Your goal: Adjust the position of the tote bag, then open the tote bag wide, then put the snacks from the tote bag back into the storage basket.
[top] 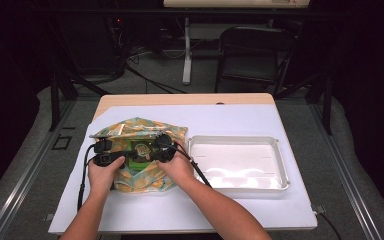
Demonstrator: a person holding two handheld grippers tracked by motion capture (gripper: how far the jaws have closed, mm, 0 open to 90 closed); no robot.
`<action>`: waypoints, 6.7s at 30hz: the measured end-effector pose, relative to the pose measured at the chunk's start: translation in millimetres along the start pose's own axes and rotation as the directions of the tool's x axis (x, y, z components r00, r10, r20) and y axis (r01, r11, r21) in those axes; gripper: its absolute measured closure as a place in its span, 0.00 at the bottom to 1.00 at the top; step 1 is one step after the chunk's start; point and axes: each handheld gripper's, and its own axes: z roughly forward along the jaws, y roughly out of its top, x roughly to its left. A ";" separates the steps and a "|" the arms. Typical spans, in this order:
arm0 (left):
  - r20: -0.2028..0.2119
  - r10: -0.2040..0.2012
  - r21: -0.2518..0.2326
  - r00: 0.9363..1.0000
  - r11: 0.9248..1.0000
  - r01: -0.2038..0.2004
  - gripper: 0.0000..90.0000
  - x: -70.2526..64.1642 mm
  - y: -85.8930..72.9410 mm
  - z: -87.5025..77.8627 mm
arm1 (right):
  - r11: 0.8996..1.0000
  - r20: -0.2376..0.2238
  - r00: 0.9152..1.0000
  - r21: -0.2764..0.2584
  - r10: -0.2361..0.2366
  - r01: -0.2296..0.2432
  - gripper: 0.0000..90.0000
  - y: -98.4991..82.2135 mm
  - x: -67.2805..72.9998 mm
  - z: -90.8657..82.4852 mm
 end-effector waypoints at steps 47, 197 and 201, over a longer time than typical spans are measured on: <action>0.177 -0.100 -0.118 0.979 0.985 0.122 0.81 -4.1 -0.6 -35.9 | 0.993 -0.052 0.994 0.061 -0.097 0.100 0.86 -42.6 17.5 -22.3; 0.170 0.469 -0.184 0.867 0.879 -0.439 0.79 -210.9 4.5 55.0 | 0.782 -0.235 0.886 -0.417 0.400 -0.463 0.99 -101.4 -146.4 -190.8; 0.163 0.468 -0.184 0.868 0.879 -0.439 0.78 -211.4 4.0 57.8 | 0.788 -0.215 0.892 -0.419 0.397 -0.452 0.99 -100.3 -146.4 -192.9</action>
